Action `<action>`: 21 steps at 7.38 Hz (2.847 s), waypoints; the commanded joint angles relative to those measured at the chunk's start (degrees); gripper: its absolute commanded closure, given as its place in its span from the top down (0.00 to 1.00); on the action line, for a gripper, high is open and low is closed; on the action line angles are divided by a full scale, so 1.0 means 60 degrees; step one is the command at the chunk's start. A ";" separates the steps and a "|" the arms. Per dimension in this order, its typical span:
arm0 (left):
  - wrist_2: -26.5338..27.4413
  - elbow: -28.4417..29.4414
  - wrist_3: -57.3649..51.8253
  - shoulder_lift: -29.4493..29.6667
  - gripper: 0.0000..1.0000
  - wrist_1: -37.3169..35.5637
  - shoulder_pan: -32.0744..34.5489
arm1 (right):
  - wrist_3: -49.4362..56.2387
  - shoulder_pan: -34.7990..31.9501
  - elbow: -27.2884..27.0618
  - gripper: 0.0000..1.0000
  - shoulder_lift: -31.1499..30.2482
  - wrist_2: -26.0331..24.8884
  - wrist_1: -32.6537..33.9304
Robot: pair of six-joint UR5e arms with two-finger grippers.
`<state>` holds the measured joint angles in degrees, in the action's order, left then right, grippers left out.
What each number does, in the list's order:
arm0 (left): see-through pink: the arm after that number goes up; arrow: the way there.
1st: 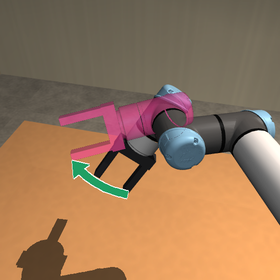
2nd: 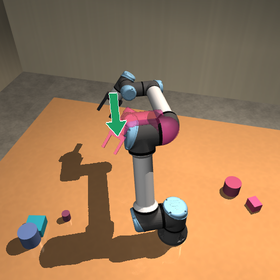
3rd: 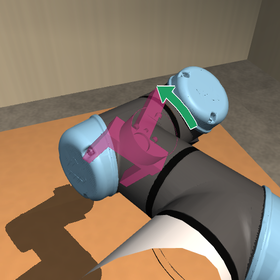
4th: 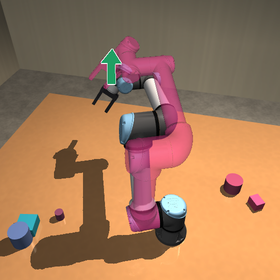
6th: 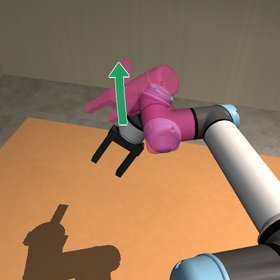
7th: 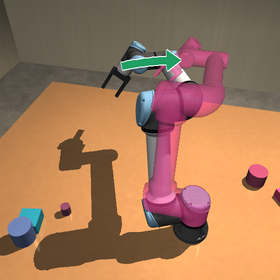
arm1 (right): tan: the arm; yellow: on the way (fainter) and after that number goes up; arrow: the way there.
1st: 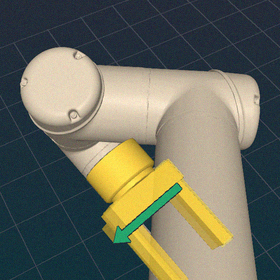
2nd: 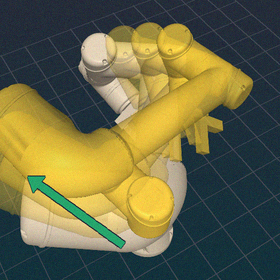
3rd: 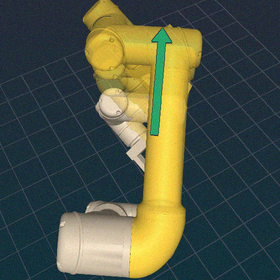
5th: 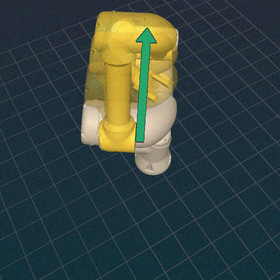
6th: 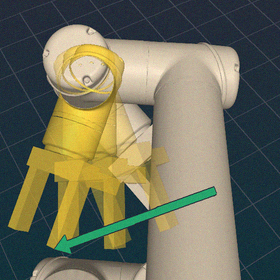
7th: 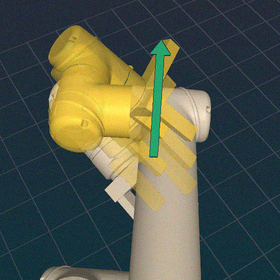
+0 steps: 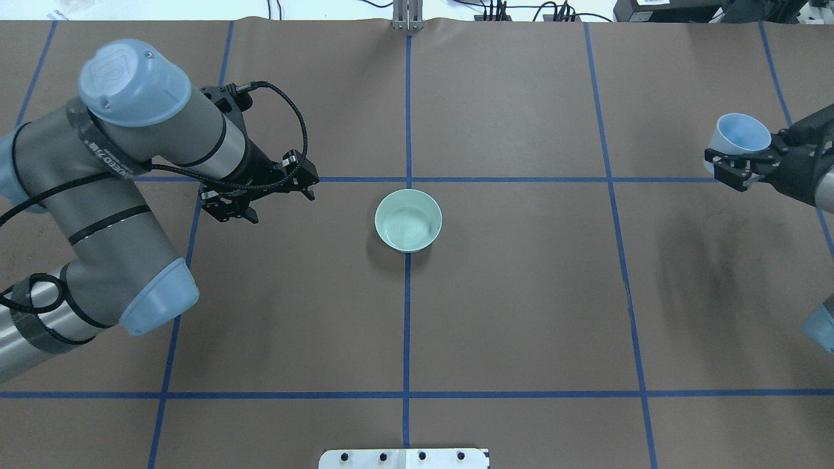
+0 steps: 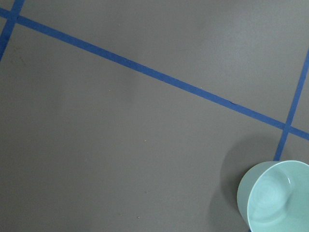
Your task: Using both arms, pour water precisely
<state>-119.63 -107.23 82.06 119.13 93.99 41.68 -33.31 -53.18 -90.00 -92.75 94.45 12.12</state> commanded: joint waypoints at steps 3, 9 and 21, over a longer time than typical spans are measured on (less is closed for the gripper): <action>-0.0013 -0.1186 -0.4612 -0.2286 1.00 -0.0050 0.1311 | -0.0058 0.0570 -0.1912 0.00 0.1800 0.1877 0.3372; -0.0525 -0.1099 -0.6514 -0.3360 1.00 -0.0065 0.2706 | 0.0015 0.3825 -0.2373 0.00 0.5083 0.0135 0.8402; -0.0540 -0.0878 -0.6573 -0.3463 1.00 0.0052 0.2853 | 0.0806 0.3854 0.0322 0.00 0.8236 0.2613 1.3593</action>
<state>-122.85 -112.35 42.63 98.33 94.31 58.66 -29.18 -30.06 -89.27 -44.08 109.71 91.89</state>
